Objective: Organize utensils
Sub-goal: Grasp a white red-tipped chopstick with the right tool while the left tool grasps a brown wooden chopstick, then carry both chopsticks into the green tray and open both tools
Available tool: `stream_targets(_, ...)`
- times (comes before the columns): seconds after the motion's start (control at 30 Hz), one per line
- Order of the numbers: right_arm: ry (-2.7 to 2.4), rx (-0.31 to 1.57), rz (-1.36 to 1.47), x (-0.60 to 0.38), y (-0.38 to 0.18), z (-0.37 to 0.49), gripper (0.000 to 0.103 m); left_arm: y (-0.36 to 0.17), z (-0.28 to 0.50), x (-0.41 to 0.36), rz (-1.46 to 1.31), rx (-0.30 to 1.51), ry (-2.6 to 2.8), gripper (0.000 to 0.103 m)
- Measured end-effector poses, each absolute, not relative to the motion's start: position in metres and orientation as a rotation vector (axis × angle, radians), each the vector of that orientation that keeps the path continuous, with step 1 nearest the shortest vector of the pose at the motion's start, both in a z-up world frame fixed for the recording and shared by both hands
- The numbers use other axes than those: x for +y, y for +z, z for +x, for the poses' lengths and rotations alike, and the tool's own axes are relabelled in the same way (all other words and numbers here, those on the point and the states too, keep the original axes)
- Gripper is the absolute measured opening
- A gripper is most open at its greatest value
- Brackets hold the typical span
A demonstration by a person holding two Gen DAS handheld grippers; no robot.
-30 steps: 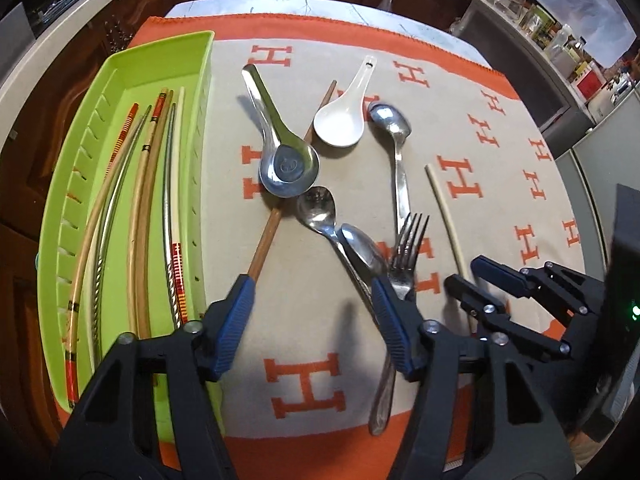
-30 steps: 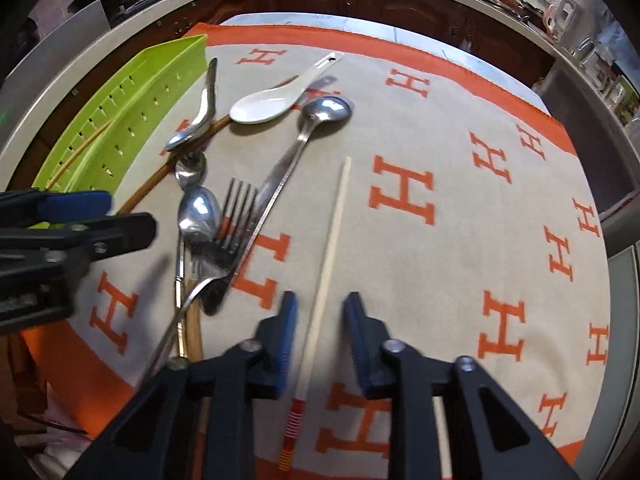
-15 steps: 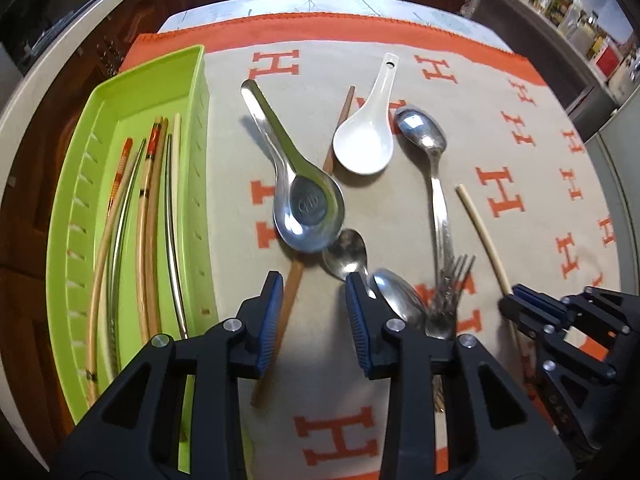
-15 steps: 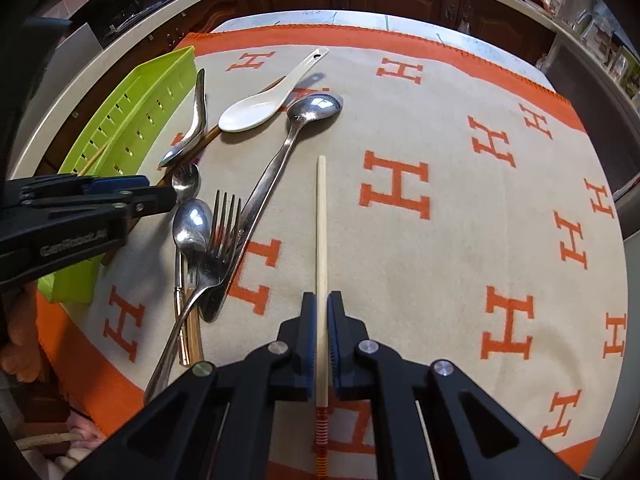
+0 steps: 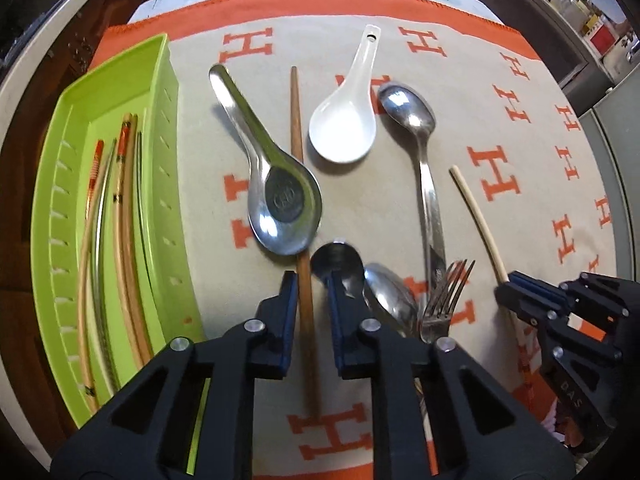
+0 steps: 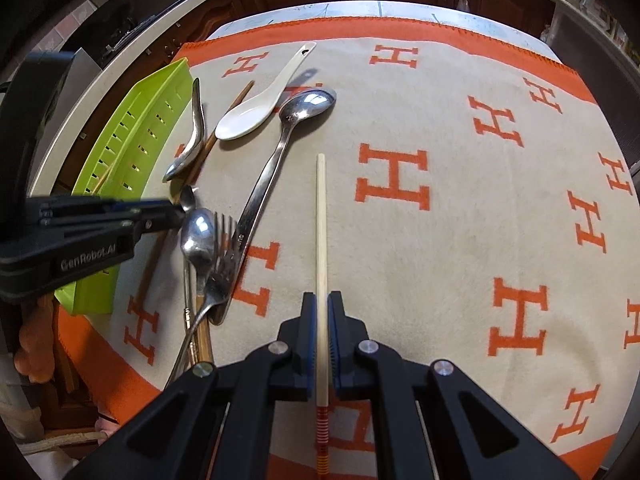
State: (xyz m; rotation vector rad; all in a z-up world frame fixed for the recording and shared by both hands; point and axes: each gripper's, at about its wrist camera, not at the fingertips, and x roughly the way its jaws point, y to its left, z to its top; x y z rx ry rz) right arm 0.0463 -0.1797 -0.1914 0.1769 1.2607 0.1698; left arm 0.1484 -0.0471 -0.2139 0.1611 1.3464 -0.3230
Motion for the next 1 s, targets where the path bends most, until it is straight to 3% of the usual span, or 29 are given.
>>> stream_targets(0.37,0.170,1.265,0.215,-0.186,-0.191,0.046,0.005,-0.217,0.115,-0.056,0.207,1.326,-0.318,0.006)
stream_targets(0.6,0.184,1.204,0.372,-0.202,-0.177,0.038,0.005,-0.210,0.111,-0.039,0.073,1.305,-0.275,0.004)
stream_targets(1.0,0.278,1.139,0.440,-0.186,-0.137,0.039,0.005,-0.143,0.080,-0.011,-0.022,1.158,-0.309,0.004)
